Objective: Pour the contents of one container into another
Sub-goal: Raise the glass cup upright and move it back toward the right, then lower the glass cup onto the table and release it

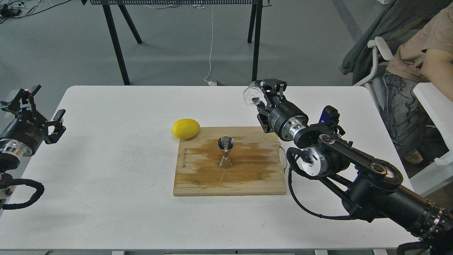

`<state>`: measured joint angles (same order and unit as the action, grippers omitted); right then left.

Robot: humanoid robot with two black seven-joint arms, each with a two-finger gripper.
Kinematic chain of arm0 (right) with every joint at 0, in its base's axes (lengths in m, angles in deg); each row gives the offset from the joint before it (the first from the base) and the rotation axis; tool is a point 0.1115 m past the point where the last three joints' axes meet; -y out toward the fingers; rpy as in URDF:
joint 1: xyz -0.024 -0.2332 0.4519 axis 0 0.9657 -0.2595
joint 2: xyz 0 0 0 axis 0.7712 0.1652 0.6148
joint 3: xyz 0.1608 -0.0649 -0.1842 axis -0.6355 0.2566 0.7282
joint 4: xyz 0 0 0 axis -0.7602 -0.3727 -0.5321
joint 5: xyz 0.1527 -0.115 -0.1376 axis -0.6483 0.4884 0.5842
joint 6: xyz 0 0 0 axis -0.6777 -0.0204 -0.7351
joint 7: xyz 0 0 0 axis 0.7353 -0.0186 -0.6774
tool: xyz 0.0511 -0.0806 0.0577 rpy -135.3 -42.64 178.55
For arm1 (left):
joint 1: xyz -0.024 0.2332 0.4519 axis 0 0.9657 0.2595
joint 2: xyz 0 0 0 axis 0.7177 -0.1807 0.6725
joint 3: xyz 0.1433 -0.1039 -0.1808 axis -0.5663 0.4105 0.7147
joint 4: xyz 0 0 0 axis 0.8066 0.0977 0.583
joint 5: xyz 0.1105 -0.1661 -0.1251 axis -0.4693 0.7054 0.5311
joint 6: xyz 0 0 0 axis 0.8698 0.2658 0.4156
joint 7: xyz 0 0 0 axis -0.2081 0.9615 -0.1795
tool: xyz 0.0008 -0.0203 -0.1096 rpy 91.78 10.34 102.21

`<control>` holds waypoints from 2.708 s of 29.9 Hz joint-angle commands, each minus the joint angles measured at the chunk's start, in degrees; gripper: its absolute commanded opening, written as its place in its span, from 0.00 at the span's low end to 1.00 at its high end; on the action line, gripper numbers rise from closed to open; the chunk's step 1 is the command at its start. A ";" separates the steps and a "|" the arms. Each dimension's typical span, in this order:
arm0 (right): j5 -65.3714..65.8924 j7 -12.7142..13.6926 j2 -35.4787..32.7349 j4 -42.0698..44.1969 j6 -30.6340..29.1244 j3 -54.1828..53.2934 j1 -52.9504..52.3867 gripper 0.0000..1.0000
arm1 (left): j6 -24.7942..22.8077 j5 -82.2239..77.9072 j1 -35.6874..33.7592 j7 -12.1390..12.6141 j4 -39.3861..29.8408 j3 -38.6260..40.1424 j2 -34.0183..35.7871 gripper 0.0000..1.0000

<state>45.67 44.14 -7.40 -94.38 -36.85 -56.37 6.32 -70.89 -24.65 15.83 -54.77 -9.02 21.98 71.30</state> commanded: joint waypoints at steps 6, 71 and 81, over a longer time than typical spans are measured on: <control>-18.80 0.18 2.60 0.20 -0.10 -27.29 14.57 0.44 | 0.00 0.00 0.00 0.00 0.00 -0.10 -0.29 0.96; -38.68 0.18 4.09 14.08 0.69 -36.28 23.73 0.96 | 0.00 -0.09 0.00 0.00 0.70 -0.27 -1.26 0.96; -38.68 0.18 3.13 10.04 0.86 -36.37 23.73 0.96 | 0.00 -0.09 0.00 0.00 0.70 -0.27 -1.26 0.96</control>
<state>6.98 44.32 -3.80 -83.26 -36.15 -92.59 30.05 -70.89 -24.74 15.82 -54.77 -8.31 21.70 70.04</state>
